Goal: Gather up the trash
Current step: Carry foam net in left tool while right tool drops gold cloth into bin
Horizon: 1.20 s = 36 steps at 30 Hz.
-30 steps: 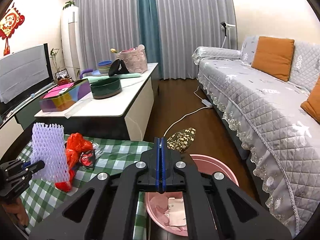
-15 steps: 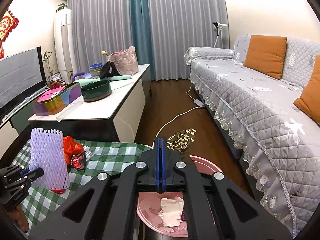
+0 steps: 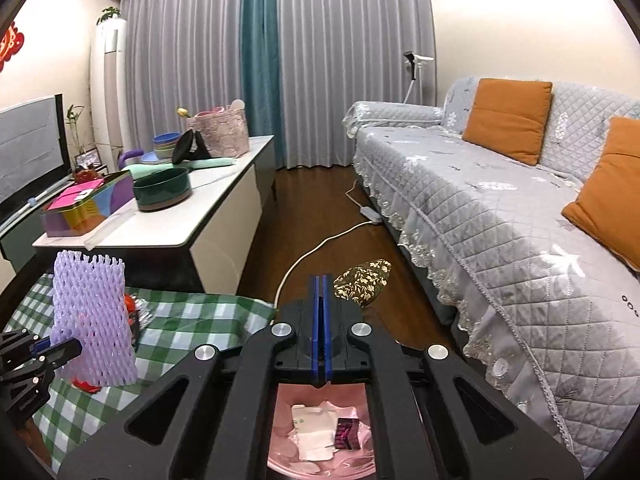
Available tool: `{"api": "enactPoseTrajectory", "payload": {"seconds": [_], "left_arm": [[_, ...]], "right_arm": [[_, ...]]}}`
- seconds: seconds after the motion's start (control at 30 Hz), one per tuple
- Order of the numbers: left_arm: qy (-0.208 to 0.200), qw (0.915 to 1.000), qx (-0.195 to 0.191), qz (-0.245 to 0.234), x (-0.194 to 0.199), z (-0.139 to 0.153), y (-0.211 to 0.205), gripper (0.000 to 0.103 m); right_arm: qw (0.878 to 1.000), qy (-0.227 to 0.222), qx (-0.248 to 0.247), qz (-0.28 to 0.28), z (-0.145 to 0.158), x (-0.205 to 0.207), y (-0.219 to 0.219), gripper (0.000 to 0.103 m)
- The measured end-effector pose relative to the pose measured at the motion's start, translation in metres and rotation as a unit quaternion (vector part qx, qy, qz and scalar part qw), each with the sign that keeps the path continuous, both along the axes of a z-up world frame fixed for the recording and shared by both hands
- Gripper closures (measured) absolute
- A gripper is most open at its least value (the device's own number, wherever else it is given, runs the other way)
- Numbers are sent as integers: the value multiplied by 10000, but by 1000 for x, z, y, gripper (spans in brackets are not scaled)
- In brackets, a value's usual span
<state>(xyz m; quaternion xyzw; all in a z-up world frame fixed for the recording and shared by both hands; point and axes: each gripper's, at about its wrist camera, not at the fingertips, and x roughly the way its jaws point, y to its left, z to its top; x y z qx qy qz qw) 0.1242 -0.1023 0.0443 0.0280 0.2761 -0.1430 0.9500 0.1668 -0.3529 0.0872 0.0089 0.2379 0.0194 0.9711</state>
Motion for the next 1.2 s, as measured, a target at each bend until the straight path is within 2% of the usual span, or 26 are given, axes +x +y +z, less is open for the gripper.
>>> {"api": "enactPoseTrajectory", "payload": {"seconds": [0.47,1.0,1.1,1.13,1.17,1.2], "left_arm": [[55,9988,-22,-484,26,-5,-58,92],[366,9955,161,-863,67,-32,-109,92],[490,9926,91,-1103,71,-35,-116,90],[500,9924,114,-1116,72,-35,-117,82],[489,9929,140,-1079,72,-35,-117,71],[487,9935,129,-1025,72,-34,-115,69]], "right_arm": [[9990,167,93,-410,-19,14,-30,101],[9969,282,142,-715,-32,29,-50,101],[9958,334,172,-839,-34,31,-55,96],[9956,351,194,-852,-34,32,-56,89],[9953,349,223,-878,-34,32,-58,75],[9948,321,259,-929,-34,31,-59,67]]}}
